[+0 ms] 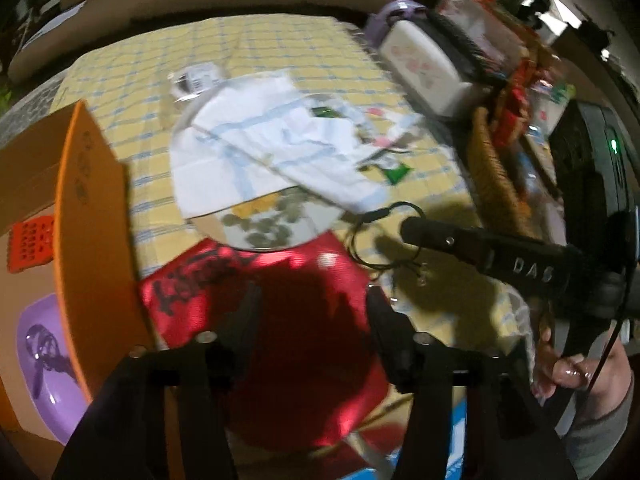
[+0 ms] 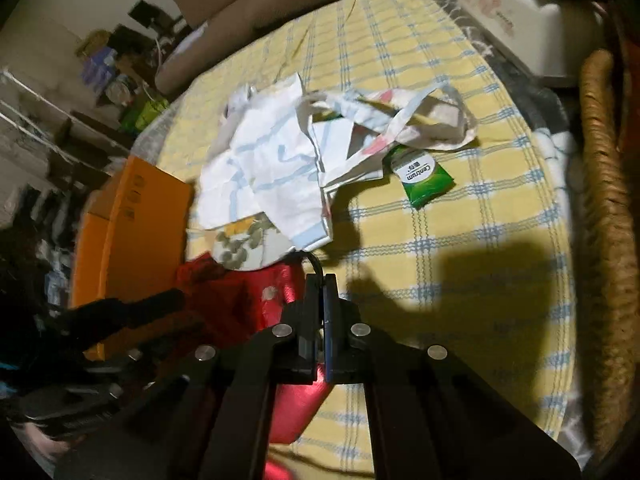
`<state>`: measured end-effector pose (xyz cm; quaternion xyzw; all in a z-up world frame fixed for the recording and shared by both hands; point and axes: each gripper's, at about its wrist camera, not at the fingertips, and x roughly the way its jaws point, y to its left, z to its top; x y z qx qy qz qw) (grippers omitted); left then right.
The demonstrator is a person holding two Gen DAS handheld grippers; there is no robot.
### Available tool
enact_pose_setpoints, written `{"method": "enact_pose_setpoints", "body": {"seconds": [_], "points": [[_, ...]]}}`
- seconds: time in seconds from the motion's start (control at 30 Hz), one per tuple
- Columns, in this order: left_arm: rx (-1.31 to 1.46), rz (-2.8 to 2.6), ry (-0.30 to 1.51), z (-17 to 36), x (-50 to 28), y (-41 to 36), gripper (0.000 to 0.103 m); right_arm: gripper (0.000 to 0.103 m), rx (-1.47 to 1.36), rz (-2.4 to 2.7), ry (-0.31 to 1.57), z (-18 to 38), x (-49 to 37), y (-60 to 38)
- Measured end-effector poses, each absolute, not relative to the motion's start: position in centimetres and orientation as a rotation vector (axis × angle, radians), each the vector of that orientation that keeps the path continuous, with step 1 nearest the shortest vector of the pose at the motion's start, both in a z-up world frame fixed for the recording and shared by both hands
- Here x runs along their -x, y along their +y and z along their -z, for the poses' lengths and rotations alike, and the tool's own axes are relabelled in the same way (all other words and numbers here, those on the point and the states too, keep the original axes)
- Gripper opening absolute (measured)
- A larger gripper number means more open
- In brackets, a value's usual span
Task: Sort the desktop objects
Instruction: 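Carry the black cable into the purple bowl and open the right tool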
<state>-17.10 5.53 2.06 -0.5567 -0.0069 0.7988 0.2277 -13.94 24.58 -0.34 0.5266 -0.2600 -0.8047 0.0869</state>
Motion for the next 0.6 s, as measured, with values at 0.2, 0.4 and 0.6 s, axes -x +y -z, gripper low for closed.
{"method": "enact_pose_setpoints", "body": {"seconds": [0.2,0.4,0.6], "points": [[1.397,-2.217,-0.045,-5.4,15.4,5.7,0.071,0.002,-1.417,2.323,-0.9,-3.5,12.9,24.3],[1.25,-2.32,-0.044,-10.2,14.0,2.5,0.073,0.002,-1.327,2.318,-0.83,-9.0,12.9,20.5],[1.138,-2.445,0.208,-13.4,11.8,-0.7,0.074,0.002,-1.304,2.261,-0.713,-12.5,13.4,14.1]]}}
